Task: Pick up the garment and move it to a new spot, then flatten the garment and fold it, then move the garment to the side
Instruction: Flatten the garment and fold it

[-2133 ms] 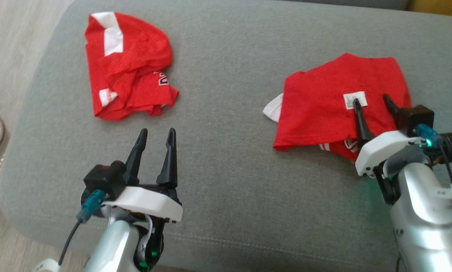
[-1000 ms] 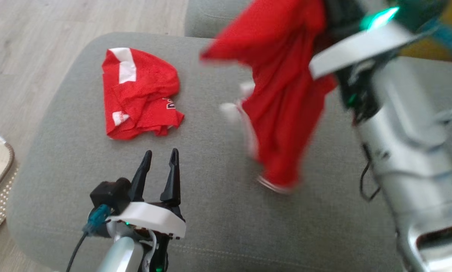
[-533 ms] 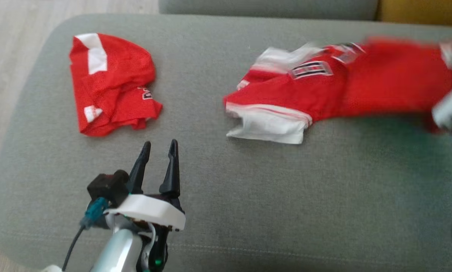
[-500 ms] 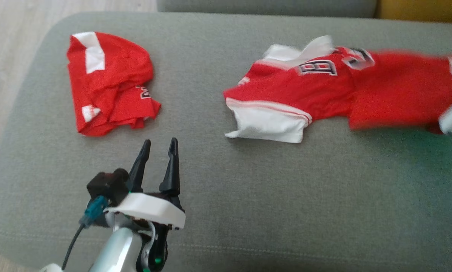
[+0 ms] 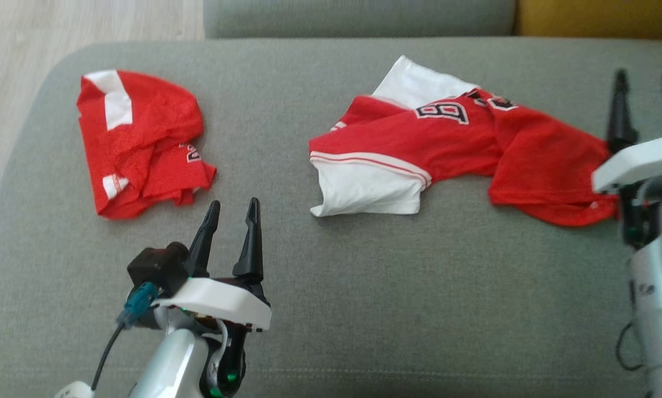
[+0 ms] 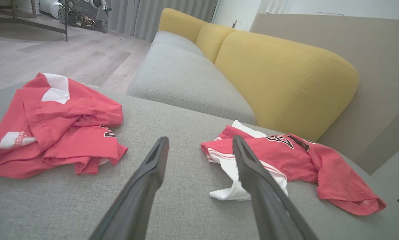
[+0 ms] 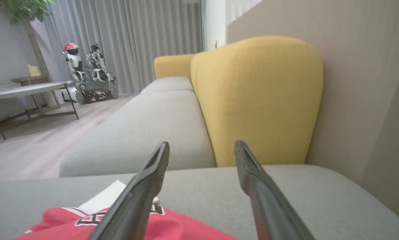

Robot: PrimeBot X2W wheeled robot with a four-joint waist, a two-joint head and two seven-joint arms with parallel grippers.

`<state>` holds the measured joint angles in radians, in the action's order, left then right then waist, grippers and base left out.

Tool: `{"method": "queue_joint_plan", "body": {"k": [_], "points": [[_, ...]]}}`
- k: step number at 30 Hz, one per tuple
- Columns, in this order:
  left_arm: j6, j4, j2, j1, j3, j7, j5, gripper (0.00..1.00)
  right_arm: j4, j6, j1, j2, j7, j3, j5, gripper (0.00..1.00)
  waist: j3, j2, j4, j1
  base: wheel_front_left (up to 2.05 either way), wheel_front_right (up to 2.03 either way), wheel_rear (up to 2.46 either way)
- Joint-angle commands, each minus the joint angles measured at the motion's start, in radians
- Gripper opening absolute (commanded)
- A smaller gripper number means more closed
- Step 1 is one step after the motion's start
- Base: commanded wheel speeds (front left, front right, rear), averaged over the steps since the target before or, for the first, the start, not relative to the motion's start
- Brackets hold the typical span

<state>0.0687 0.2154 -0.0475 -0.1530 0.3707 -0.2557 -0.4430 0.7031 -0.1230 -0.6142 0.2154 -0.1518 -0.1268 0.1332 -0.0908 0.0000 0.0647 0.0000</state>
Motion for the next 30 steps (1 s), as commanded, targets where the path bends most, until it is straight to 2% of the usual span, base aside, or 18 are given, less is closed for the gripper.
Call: {"method": "queue_joint_plan", "body": {"k": [1,10,15,23,30], "points": [[-0.003,-0.028,-0.003,-0.030,-0.036,-0.006,-0.008,1.00,-0.072,-0.008,0.024,-0.009,-0.022,0.048,0.015,1.00,0.030,0.0000,-0.012,0.0000,0.00,0.00,0.00],[0.009,-0.040,-0.003,0.006,-0.032,-0.006,-0.040,1.00,-0.385,-0.008,0.306,-0.086,-0.049,0.204,0.071,1.00,0.092,0.0000,-0.031,0.0000,0.00,0.00,0.00],[0.009,-0.053,-0.003,0.028,-0.030,-0.006,-0.034,1.00,-0.503,-0.008,0.449,-0.118,-0.065,0.224,0.042,1.00,0.096,0.0000,-0.034,0.0000,0.00,0.00,0.00],[0.004,-0.050,-0.003,0.044,-0.034,-0.006,-0.030,1.00,-0.550,-0.008,0.509,-0.141,-0.046,0.215,-0.002,1.00,0.096,0.0000,-0.036,0.0000,0.00,0.00,0.00],[0.003,-0.050,-0.003,0.031,-0.017,-0.006,-0.028,1.00,-0.496,-0.008,0.468,-0.138,-0.005,0.212,-0.058,1.00,0.053,0.0000,-0.022,0.0000,0.00,0.00,0.00]]}}
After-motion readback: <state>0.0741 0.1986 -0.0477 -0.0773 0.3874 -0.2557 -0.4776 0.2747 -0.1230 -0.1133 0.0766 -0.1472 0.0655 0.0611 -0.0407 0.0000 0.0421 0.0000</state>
